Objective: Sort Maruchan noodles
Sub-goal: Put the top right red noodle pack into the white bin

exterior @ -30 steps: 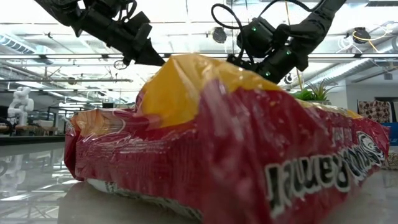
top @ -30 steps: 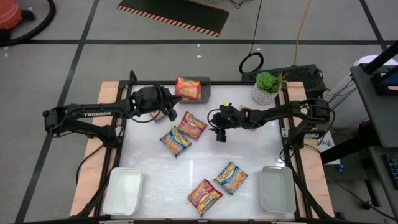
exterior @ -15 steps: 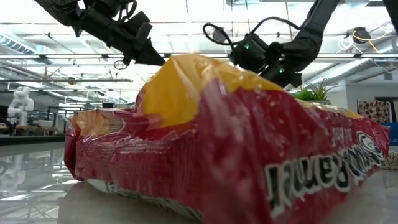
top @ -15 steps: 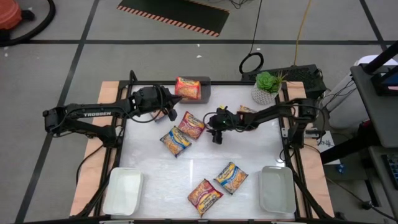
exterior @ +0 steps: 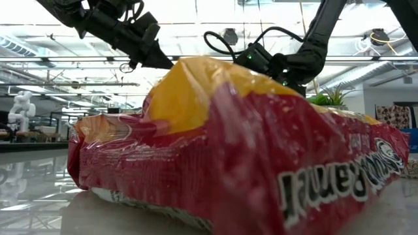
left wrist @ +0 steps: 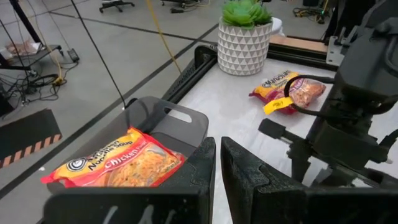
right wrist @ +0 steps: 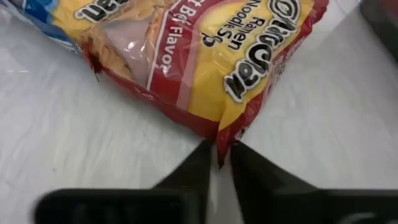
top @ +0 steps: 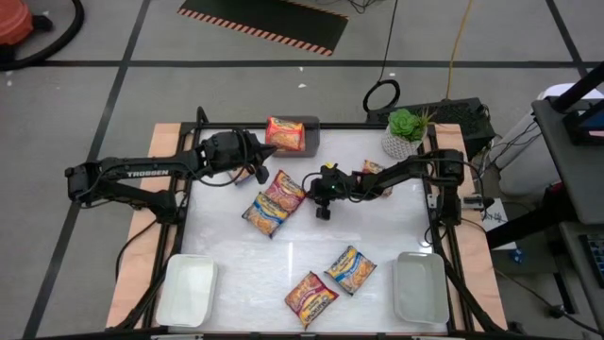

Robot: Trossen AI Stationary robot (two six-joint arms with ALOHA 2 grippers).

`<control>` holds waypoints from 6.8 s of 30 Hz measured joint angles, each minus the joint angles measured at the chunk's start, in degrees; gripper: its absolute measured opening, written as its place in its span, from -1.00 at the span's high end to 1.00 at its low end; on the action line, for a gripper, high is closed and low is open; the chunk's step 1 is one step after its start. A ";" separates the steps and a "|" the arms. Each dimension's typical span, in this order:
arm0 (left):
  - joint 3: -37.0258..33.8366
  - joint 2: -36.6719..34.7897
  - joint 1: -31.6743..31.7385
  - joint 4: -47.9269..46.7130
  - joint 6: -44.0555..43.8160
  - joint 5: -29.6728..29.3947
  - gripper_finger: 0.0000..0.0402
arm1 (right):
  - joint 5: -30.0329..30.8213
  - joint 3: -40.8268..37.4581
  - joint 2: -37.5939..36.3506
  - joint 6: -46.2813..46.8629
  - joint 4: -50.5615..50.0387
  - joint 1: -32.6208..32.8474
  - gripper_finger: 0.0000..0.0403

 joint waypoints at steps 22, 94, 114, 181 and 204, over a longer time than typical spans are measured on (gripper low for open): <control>0.00 0.02 0.99 -6.90 -3.89 -1.81 0.83 | 15.33 -0.15 -21.50 -15.43 -5.43 2.81 1.00; -0.09 15.84 -13.53 21.41 -0.05 5.46 -0.56 | 17.46 -0.13 -37.62 -25.53 -8.76 8.46 1.00; -0.07 16.31 -11.09 19.03 -2.31 5.64 0.13 | 17.51 -0.13 -37.62 -25.58 -8.20 8.63 1.00; -0.02 16.28 -2.13 7.96 -16.92 7.41 0.54 | -1.37 -0.11 -24.21 8.99 -18.81 -0.36 0.12; -0.02 16.28 -1.70 7.83 -16.63 7.46 0.54 | 2.69 -0.09 -7.28 -1.80 -8.33 -4.52 -0.06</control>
